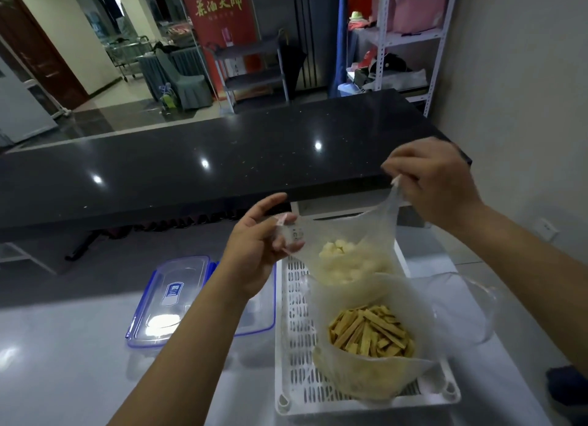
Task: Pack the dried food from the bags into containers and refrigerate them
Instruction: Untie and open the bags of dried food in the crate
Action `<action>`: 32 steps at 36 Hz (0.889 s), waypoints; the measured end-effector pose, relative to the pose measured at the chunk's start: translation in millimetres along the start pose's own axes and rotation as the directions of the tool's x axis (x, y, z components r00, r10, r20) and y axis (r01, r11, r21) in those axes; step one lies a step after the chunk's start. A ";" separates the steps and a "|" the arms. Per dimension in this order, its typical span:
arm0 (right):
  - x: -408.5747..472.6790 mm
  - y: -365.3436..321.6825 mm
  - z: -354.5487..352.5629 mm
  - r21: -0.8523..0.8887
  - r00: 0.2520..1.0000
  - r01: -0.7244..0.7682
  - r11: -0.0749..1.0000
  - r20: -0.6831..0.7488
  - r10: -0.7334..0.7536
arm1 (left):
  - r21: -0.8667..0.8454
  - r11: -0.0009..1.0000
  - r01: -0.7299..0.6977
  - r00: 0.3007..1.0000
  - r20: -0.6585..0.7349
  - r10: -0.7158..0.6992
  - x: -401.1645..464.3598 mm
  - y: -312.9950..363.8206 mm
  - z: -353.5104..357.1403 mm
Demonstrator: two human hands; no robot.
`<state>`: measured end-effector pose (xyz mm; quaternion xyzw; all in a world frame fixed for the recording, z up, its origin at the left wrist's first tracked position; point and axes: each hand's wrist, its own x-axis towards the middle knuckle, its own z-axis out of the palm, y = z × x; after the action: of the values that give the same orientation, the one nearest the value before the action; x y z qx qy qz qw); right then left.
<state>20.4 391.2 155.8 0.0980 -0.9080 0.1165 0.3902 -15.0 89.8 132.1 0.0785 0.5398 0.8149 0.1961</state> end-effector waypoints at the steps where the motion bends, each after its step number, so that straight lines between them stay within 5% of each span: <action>1: -3.9 5.0 -1.6 0.012 0.992 -0.040 0.999 -0.118 0.041 | -0.042 0.999 -0.013 1.000 0.010 0.013 0.4 3.4 -0.6; 4: -14.9 11.0 -1.6 0.307 0.905 -0.337 0.890 -0.155 0.396 | -0.108 0.993 -0.038 0.994 0.094 0.048 0.2 16.1 -2.3; 7: -20.0 8.2 -0.1 0.604 0.667 -0.698 0.384 0.355 0.655 | -0.021 1.000 -0.002 0.983 0.184 0.006 -0.5 19.9 -2.4; 10: -28.5 6.0 2.8 0.599 0.528 -0.794 0.107 0.591 0.609 | 0.055 0.997 0.060 0.979 0.193 -0.070 -4.8 12.2 -0.2; 14: -33.2 4.7 5.3 0.718 0.552 -0.674 -0.174 0.645 0.528 | -0.008 0.998 0.066 0.982 0.178 -0.063 -4.5 8.5 1.2; 18: -21.3 4.4 -5.7 0.656 0.561 -0.590 -0.471 0.752 0.346 | -0.016 0.997 0.078 0.983 0.169 -0.074 2.2 19.0 9.2; 21: -4.3 7.8 -20.4 0.624 0.613 -0.524 -0.580 0.749 0.251 | -0.029 0.997 0.065 0.980 0.191 -0.058 10.7 31.3 15.2; 25: 15.4 17.2 -35.0 0.628 0.652 -0.511 -0.588 0.728 0.212 | -0.016 0.999 0.049 0.976 0.211 -0.044 26.2 47.0 16.6; 32: 15.9 23.0 -18.3 0.492 0.445 -0.672 -0.553 0.866 0.229 | 0.087 0.969 0.231 0.968 0.076 -0.237 53.1 39.1 19.8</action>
<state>16.0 417.1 176.5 -0.1139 -0.4311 0.8901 -0.0941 -65.8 114.8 171.3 0.0567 0.5674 0.7604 0.3107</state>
